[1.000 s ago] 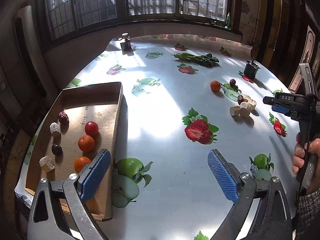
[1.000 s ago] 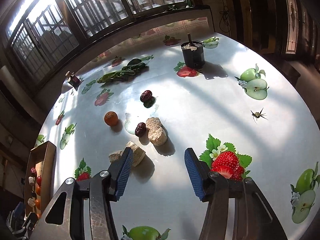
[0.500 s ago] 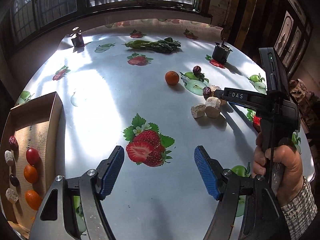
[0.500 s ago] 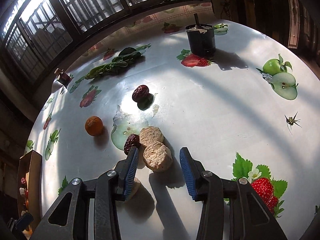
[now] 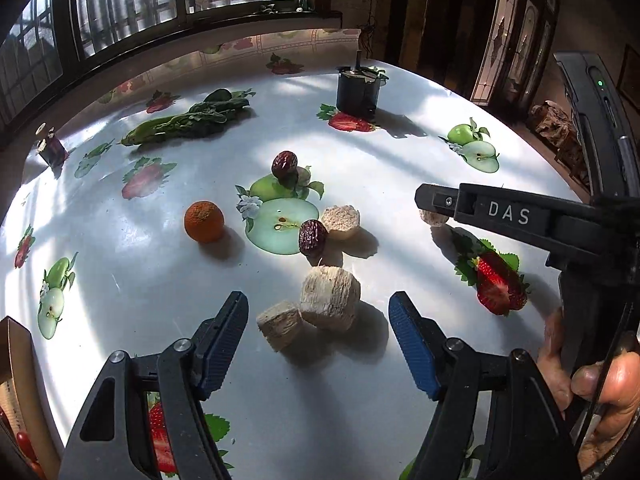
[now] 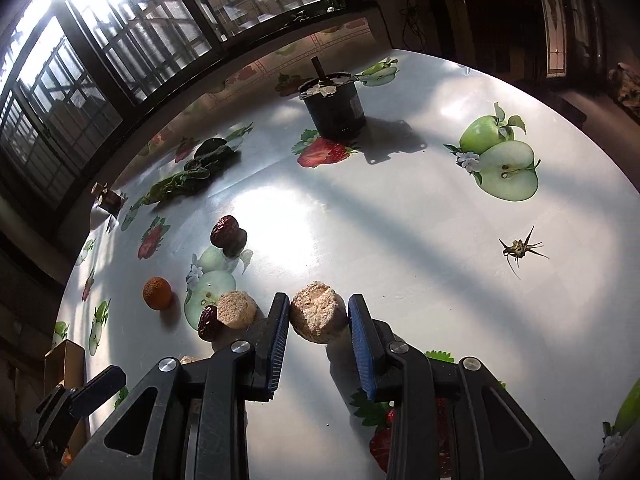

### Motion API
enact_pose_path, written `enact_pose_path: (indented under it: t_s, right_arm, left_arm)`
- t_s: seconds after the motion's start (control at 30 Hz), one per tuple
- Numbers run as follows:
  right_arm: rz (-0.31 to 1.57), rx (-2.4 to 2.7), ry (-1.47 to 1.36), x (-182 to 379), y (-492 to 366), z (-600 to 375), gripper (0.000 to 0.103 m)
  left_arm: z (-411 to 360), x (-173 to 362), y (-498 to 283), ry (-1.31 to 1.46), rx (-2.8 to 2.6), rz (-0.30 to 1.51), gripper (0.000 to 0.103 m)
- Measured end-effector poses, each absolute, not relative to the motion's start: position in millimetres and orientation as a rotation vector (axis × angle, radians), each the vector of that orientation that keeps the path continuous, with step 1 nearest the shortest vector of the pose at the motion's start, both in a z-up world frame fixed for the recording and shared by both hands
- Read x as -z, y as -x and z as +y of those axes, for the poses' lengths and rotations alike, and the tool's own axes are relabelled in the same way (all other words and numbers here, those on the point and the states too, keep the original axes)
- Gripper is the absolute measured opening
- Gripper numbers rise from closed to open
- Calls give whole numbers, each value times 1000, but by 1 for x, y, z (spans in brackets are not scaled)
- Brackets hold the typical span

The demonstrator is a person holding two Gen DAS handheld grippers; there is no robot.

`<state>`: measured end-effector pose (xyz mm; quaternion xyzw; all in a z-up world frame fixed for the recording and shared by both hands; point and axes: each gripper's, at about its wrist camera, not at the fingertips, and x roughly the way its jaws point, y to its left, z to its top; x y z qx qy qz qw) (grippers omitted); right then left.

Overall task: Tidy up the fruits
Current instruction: 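Grasp a beige rough block with the left tool while the right tool grasps a round beige cake, then carry block and cake into the cardboard box and open both tools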

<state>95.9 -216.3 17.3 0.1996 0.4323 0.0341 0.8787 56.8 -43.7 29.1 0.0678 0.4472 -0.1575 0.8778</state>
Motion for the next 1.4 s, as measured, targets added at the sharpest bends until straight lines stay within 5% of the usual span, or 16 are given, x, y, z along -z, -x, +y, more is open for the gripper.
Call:
enact_pose_path:
  t_s: [0.13, 0.27, 0.73, 1.4]
  right_arm:
    - [910, -78, -435, -18, -99, -221, 32]
    - [927, -108, -472, -14, -100, -222, 32]
    - [845, -272, -547, -29, -89, -215, 32]
    - [864, -473, -202, -44, -27, -81, 32]
  left_arm:
    - [-51, -18, -65, -156, 332, 952, 71]
    - [-49, -17, -65, -125, 327, 938, 35]
    - [4, -77, -1, 12, 282, 848, 35]
    - [303, -97, 148, 327, -315, 784, 35]
